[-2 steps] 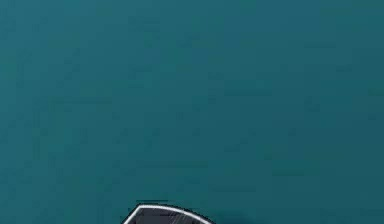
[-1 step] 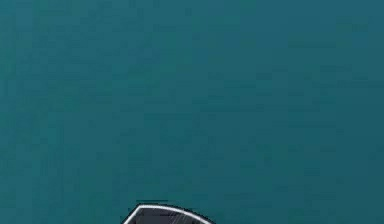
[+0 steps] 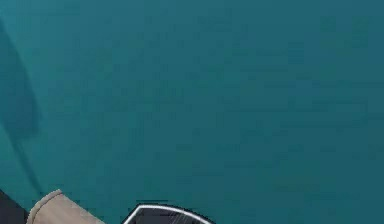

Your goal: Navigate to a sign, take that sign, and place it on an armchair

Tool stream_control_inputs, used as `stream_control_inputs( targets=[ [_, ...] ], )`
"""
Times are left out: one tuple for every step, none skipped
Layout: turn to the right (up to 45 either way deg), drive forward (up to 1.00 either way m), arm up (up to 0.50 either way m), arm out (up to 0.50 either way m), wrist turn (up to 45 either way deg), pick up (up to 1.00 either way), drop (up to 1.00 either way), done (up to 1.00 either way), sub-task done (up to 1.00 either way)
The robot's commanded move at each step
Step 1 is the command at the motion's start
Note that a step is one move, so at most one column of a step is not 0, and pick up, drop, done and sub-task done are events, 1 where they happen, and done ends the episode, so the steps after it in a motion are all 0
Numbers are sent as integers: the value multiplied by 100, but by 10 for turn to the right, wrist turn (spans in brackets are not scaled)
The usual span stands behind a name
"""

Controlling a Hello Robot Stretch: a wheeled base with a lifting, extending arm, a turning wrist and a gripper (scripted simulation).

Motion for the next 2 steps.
stream_control_inputs(
  targets=[
    [240, 0, 0, 0, 0, 0, 0, 0, 0],
    [-240, 0, 0, 0, 0, 0, 0, 0, 0]
  ],
)
